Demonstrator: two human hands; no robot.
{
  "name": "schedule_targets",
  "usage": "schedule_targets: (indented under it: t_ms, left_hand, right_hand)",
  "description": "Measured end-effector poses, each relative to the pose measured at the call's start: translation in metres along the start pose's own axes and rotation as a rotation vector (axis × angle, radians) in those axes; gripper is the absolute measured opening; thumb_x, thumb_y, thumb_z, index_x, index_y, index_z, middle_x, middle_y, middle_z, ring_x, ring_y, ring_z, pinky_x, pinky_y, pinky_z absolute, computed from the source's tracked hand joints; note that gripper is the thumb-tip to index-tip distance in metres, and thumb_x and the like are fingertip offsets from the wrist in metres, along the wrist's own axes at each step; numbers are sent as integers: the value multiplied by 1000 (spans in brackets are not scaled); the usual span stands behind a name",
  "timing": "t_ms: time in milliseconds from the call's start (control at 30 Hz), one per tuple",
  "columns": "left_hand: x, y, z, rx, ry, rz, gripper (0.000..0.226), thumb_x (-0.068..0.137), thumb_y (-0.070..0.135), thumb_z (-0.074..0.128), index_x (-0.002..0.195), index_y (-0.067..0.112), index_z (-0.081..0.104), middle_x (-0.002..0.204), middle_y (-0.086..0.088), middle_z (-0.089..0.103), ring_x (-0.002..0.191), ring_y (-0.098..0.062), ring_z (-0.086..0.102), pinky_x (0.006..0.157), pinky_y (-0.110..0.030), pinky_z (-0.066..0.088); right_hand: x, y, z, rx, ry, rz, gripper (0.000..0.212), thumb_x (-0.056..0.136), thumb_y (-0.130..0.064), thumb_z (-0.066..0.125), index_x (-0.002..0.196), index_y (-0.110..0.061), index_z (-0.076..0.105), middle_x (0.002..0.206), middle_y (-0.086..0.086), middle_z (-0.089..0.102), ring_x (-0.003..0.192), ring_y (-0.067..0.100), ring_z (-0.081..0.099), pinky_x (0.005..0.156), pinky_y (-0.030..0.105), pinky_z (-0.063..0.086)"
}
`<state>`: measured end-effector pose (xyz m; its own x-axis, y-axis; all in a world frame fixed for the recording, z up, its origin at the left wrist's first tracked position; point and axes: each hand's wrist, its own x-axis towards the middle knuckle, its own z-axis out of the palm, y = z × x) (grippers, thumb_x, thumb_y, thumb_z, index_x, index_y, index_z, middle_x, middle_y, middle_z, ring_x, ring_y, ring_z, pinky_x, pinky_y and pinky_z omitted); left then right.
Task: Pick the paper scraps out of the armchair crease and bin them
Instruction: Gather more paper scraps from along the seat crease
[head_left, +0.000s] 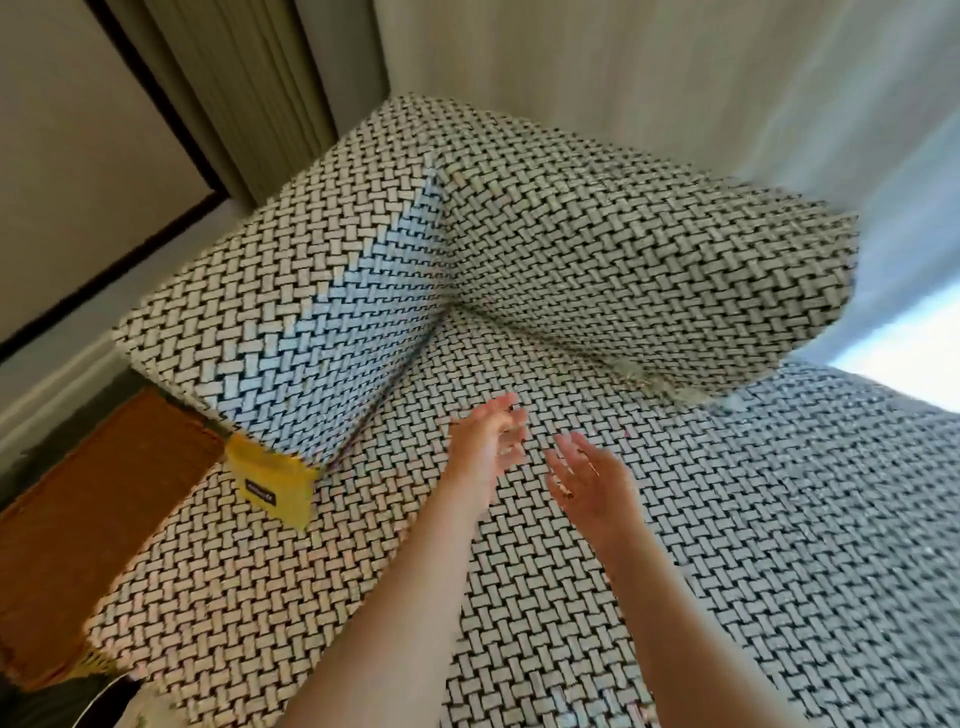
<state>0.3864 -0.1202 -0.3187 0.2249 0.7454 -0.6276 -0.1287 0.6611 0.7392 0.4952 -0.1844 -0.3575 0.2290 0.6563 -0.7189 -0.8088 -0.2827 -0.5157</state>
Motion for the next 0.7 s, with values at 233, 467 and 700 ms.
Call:
schedule_targets:
  t_ms: [233,467,700]
  left_hand:
    - [60,-6,73,507,-157,49,28,95,18,44,120,17,57,117,1,59,104,-14,55,88,-29,43]
    - [99,-24,100,711,-229,34,39,94,11,44,133,18,45,140,-2,44,92,-23,63,79,-27,54]
    - [148,-7,91,946,-293,110,40,92,7,48,130,19,44,142,-3,38,68,-5,51,55,-13,51]
  right_hand:
    - [33,-49,-34,-331,283,-154,27,97,-17,43,120,-15,57,114,3,62,102,19,58,84,30,48]
    - [52,-48,-58,-528,438,-198,23,92,-13,50,112,-22,56,111,7,61,95,19,57,76,26,47]
    - [74,-29,-65,-680,355,-128,43,91,2,43,130,-16,40,94,4,57,80,21,54,77,37,52]
